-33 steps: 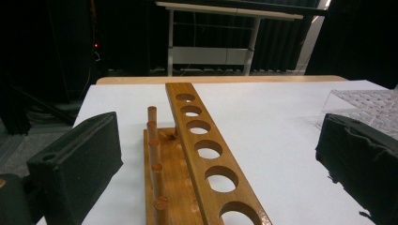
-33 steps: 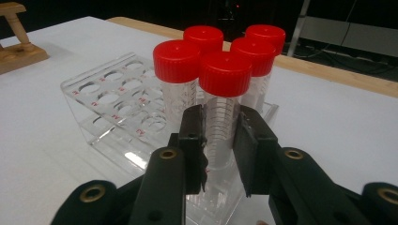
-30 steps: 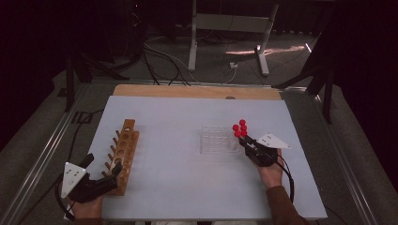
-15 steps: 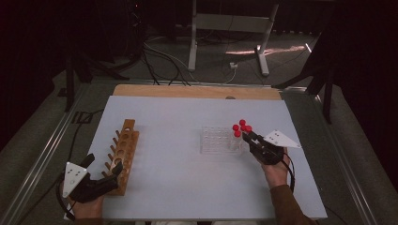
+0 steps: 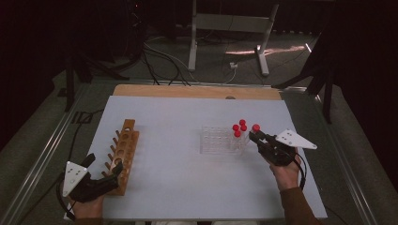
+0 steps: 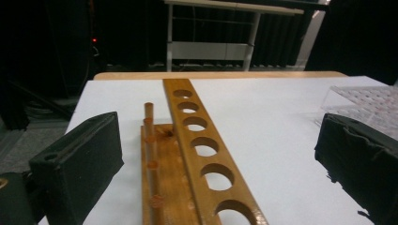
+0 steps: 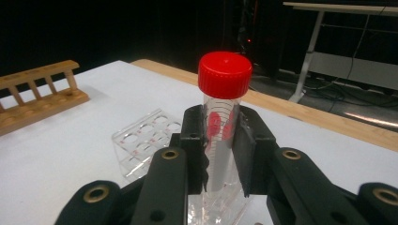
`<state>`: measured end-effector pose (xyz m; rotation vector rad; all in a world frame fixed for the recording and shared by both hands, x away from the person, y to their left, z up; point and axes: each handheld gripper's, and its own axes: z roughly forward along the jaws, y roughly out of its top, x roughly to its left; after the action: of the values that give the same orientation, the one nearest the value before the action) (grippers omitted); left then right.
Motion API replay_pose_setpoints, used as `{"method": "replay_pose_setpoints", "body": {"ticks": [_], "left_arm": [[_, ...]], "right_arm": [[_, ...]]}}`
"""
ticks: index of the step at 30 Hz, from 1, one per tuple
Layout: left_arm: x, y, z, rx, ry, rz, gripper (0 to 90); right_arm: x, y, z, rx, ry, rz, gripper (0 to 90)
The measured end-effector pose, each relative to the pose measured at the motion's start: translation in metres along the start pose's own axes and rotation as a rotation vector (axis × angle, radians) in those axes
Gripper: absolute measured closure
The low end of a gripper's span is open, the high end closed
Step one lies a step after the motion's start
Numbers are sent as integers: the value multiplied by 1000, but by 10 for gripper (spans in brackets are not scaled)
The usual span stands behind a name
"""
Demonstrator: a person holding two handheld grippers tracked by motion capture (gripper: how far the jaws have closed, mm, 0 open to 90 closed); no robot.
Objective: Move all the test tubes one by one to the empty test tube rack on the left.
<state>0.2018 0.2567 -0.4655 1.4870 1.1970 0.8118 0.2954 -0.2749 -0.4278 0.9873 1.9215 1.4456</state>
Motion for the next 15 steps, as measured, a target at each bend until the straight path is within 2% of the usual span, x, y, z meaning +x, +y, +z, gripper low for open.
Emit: {"method": "replay_pose_setpoints", "body": {"ticks": [2, 3, 4, 5, 6, 9, 10, 11, 12, 13, 14, 15], "left_arm": [[-2, 1, 0, 2, -8, 3, 18], [-7, 4, 0, -4, -27, 2, 18], [-7, 4, 0, -4, -27, 2, 18], [-14, 7, 0, -9, -55, -4, 18], [-14, 7, 0, -9, -55, -4, 18], [-31, 11, 7, -17, -100, -2, 14], [-31, 11, 7, -17, -100, -2, 11], [-40, 13, 15, -19, -126, 1, 11], [-40, 13, 15, -19, -126, 1, 11], [-50, 16, 22, -13, -155, 15, 11], [-50, 16, 22, -13, -155, 15, 11], [-61, 20, 30, -5, -177, 32, 11]], "right_arm": [[1, 0, -3, -1, 7, 9, 747], [1, -1, -5, -3, 13, 14, 748], [1, -2, -6, -4, 20, 22, 747], [2, -4, -7, -3, 26, 30, 747], [3, -6, -7, -3, 35, 35, 747], [6, -11, -5, 6, 52, 33, 747], [6, -11, -5, 6, 52, 33, 747], [8, -12, -2, 15, 62, 30, 747], [8, -12, -2, 15, 62, 30, 747], [12, -13, 0, 15, 78, 30, 747], [14, -13, 1, 21, 85, 23, 747], [17, -13, 2, 26, 94, 18, 747]]}}
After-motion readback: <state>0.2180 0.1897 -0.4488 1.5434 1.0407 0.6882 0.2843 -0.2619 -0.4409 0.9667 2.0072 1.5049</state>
